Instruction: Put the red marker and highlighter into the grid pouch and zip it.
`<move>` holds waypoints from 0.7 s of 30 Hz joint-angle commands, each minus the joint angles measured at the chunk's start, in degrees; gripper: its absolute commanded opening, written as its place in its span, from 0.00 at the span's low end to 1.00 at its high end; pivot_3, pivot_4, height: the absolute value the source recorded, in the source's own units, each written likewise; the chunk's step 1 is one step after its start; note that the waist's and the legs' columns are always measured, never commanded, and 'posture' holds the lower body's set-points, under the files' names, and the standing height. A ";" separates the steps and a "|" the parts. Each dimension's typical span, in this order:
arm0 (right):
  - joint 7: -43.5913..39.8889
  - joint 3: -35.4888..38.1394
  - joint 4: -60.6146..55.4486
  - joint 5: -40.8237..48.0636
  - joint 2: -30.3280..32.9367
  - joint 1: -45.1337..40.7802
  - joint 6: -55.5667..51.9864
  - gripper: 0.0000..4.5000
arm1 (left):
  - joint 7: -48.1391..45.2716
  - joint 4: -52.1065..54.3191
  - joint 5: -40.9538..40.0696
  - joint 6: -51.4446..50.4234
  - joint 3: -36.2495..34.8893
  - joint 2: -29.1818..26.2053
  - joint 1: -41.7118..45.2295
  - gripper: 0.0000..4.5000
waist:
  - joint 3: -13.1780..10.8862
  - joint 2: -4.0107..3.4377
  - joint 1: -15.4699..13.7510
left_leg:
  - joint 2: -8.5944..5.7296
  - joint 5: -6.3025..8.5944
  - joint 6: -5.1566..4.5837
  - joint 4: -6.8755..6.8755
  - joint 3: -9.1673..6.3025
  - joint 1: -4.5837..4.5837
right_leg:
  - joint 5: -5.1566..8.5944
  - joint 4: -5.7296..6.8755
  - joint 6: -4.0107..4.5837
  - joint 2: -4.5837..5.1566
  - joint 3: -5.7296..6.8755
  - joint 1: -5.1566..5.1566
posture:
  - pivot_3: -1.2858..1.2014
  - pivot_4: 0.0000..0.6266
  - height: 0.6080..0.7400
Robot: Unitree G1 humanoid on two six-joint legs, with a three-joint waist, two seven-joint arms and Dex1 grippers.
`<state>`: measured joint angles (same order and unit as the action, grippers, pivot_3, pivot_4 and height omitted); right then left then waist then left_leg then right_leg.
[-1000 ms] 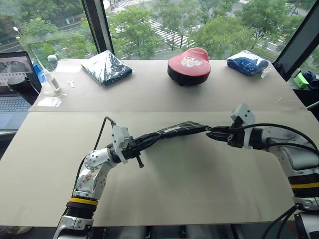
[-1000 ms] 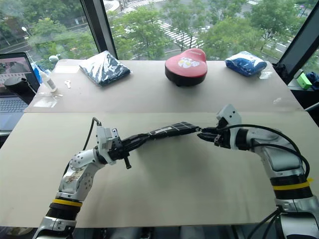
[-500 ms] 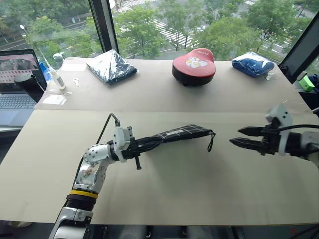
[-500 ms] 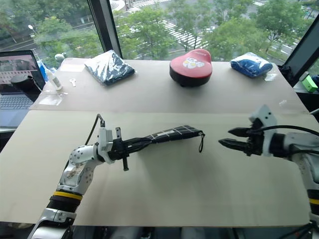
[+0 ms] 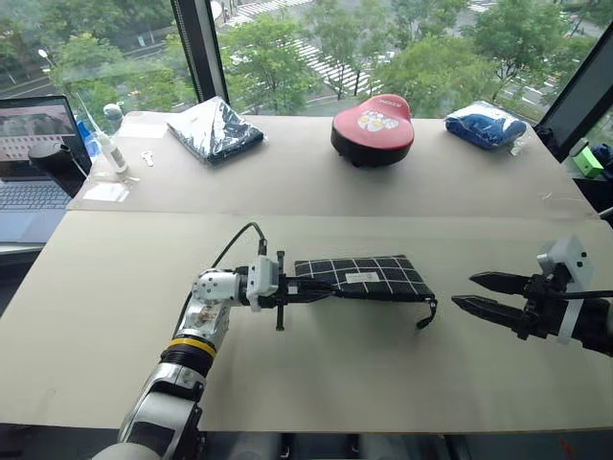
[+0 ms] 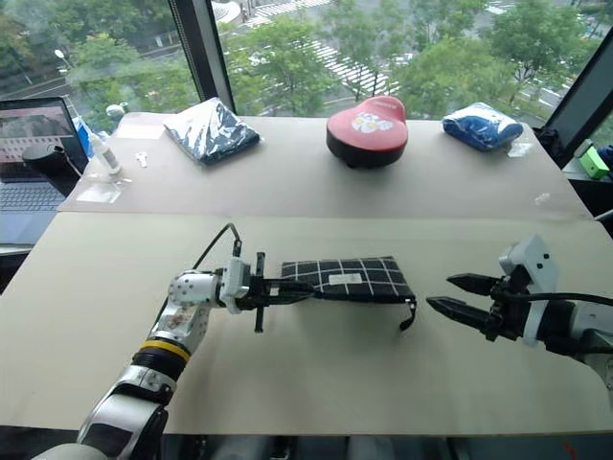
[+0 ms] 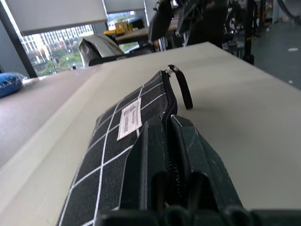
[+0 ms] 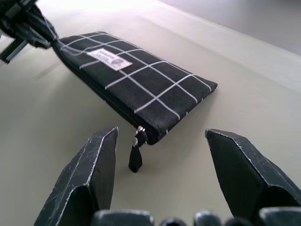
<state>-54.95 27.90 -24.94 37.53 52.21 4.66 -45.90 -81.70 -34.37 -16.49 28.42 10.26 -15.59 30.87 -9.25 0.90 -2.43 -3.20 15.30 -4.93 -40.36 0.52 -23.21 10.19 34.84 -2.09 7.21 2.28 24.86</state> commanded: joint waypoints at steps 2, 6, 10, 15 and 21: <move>0.53 0.88 0.69 0.21 0.25 -1.40 1.95 0.74 | 2.58 2.38 -0.76 -4.62 -1.33 -0.45 0.41 0.54 | 0.00 0.01 0.01 | 0.00 0.01 -0.02 -0.01 0.00 -0.03 | 0.00 0.00 -0.01 0.00 0.00 0.02 | 0.52 0.24 1.00; 0.03 -0.06 2.99 -0.74 0.92 -2.65 2.99 0.74 | 0.86 16.72 -7.69 -23.61 -1.80 -6.47 -4.44 0.70 | -0.01 0.01 0.31 | 0.02 0.01 -0.02 -0.01 -0.01 -0.02 | 0.00 0.02 -0.03 -0.02 -0.01 0.04 | 0.52 0.24 1.00; -0.63 -1.12 5.90 -1.79 1.53 -4.01 4.53 0.74 | 5.84 28.98 -12.27 -40.07 -4.74 -13.68 -9.45 0.70 | 0.00 -0.01 0.81 | 0.05 0.01 -0.01 0.00 -0.01 0.00 | 0.01 0.07 -0.04 -0.06 -0.06 0.08 | 0.52 0.24 1.00; -0.99 -1.29 10.38 -3.11 1.26 -4.69 6.65 0.74 | 28.46 38.71 -21.90 -59.55 -21.47 -16.66 -14.91 0.70 | -0.02 -0.01 0.92 | 0.06 0.01 -0.01 0.00 -0.08 0.03 | 0.05 0.06 -0.10 -0.03 -0.08 0.05 | 0.52 0.24 1.00; -1.38 -3.54 15.20 -4.60 0.62 -6.71 9.12 0.74 | 38.48 42.25 -20.64 -62.93 -30.07 -18.65 -22.10 0.70 | -0.02 -0.03 1.18 | 0.01 -0.02 0.06 0.08 -0.09 0.09 | 0.05 0.09 -0.11 -0.05 -0.10 0.03 | 0.52 0.24 1.00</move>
<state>-56.22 24.38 -10.58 33.15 52.72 -0.36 -38.60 -45.17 5.94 -37.29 -35.12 -17.95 -34.32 9.79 -9.27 0.87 -1.25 -3.19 15.27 -4.85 -40.28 0.43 -23.11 10.25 34.92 -2.19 7.16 2.19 24.88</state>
